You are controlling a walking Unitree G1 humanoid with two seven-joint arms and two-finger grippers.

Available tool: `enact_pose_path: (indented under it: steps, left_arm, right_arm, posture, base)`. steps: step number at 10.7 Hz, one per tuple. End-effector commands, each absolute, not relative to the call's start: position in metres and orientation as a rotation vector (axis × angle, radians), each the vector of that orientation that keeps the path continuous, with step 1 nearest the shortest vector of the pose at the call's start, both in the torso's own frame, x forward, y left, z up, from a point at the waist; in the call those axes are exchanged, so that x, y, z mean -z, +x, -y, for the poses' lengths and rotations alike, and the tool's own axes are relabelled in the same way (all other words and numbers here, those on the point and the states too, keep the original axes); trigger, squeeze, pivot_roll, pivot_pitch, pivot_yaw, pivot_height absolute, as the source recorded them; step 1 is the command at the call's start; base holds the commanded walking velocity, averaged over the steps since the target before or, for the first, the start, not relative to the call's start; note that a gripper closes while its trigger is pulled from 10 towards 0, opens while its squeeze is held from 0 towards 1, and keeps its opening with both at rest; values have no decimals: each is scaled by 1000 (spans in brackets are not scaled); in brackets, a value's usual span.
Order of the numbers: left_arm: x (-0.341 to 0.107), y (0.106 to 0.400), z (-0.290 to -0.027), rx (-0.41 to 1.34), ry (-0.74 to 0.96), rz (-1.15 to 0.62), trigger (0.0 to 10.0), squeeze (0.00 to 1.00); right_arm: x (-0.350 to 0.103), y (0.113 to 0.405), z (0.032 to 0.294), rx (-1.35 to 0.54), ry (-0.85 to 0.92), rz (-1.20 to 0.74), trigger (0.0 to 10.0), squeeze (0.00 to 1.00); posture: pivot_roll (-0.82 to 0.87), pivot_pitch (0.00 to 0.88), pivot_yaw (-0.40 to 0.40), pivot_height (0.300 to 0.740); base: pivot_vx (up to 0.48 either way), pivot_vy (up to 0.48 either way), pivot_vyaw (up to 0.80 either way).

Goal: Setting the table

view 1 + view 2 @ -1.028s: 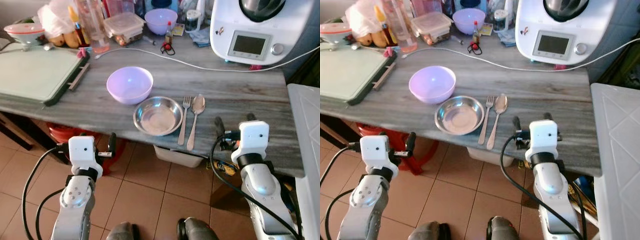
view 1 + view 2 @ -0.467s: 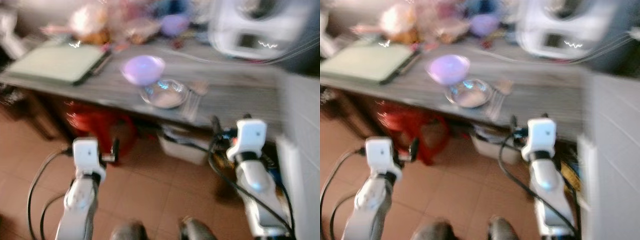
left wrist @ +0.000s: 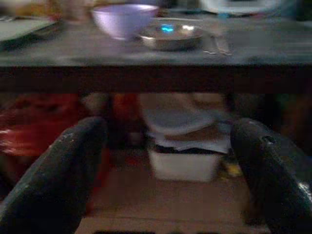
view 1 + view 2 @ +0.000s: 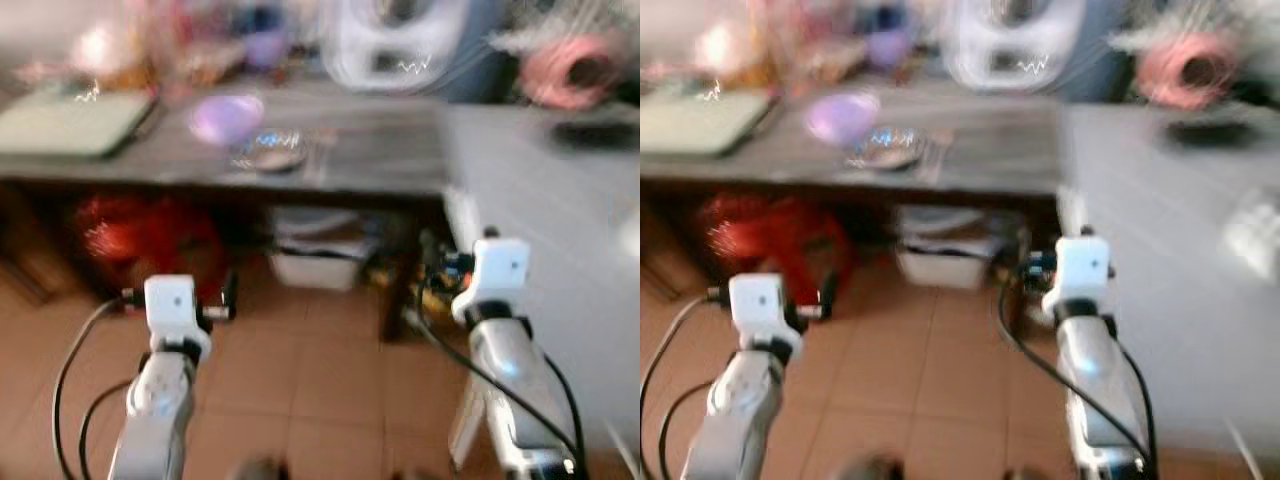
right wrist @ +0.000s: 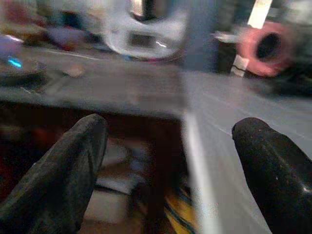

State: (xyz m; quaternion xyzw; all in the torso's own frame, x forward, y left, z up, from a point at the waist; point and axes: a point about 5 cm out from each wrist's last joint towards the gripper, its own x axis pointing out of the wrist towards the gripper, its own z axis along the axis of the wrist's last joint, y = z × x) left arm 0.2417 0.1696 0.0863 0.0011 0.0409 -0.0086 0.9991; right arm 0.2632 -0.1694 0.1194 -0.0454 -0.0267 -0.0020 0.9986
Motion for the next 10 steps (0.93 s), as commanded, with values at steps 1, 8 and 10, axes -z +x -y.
enact_pose_path:
  steps: [1,8,10]
  left_arm:
    - [-89,242,-168,38,-4,-62,10000,0]
    - [-97,242,-154,133,-18,-17,10000,0]
    - [-97,242,-154,140,-9,-16,10000,0]
  right_arm:
    - [-122,264,168,2,-92,62,10000,0]
    - [-119,275,174,42,-58,12,10000,0]
    - [-120,276,171,28,-48,15,10000,0]
  posture:
    - [-40,37,45,740]
    - [-40,40,50,740]
    - [-41,41,50,740]
  base:
    - [0,0,0]
    - [0,-372,0]
    - [300,-368,0]
